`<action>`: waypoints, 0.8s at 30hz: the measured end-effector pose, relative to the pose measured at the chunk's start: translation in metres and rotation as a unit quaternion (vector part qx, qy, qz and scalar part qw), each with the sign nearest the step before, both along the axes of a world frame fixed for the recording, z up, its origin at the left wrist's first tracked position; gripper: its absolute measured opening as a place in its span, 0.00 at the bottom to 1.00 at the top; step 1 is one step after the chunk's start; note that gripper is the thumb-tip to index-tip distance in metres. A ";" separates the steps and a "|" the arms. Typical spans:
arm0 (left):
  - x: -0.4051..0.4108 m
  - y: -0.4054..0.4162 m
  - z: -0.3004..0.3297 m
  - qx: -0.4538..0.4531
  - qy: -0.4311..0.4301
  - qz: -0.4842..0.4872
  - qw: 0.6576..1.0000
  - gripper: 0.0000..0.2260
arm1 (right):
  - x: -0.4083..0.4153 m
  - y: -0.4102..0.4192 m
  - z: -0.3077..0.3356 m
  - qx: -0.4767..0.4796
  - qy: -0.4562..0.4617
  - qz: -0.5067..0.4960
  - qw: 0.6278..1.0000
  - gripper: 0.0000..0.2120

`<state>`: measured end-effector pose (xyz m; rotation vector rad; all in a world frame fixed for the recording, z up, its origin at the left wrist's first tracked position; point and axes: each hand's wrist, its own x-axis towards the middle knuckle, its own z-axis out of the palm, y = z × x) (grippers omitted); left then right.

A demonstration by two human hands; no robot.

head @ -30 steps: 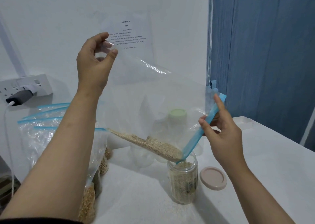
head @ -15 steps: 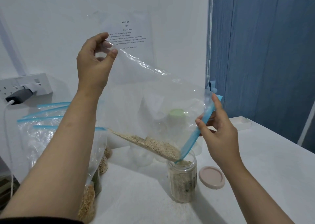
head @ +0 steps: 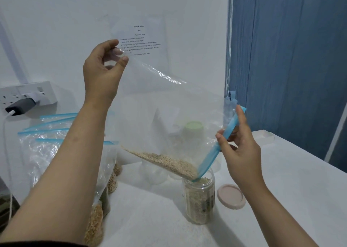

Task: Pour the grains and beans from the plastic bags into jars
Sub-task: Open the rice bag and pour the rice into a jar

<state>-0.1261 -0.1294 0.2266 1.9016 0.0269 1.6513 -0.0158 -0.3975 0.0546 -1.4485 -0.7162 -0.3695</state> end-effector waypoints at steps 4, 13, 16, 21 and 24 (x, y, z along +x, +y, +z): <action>0.002 -0.002 -0.001 -0.003 0.000 -0.007 1.000 0.14 | 0.001 -0.006 0.005 -0.181 -0.003 -0.057 0.982 0.35; 0.005 -0.005 -0.004 -0.003 0.002 -0.014 1.000 0.14 | -0.013 -0.008 0.021 -0.207 -0.257 -0.144 0.933 0.17; 0.006 -0.006 -0.003 0.000 0.003 -0.013 1.000 0.14 | -0.008 0.005 0.037 -0.175 -0.337 -0.173 0.909 0.18; 0.005 -0.006 -0.001 0.002 0.010 -0.012 1.000 0.15 | 0.017 0.016 0.058 -0.294 -0.287 -0.237 0.880 0.27; 0.006 -0.007 -0.001 0.007 0.015 -0.016 1.000 0.15 | 0.028 0.015 0.055 -0.268 -0.282 -0.201 0.899 0.26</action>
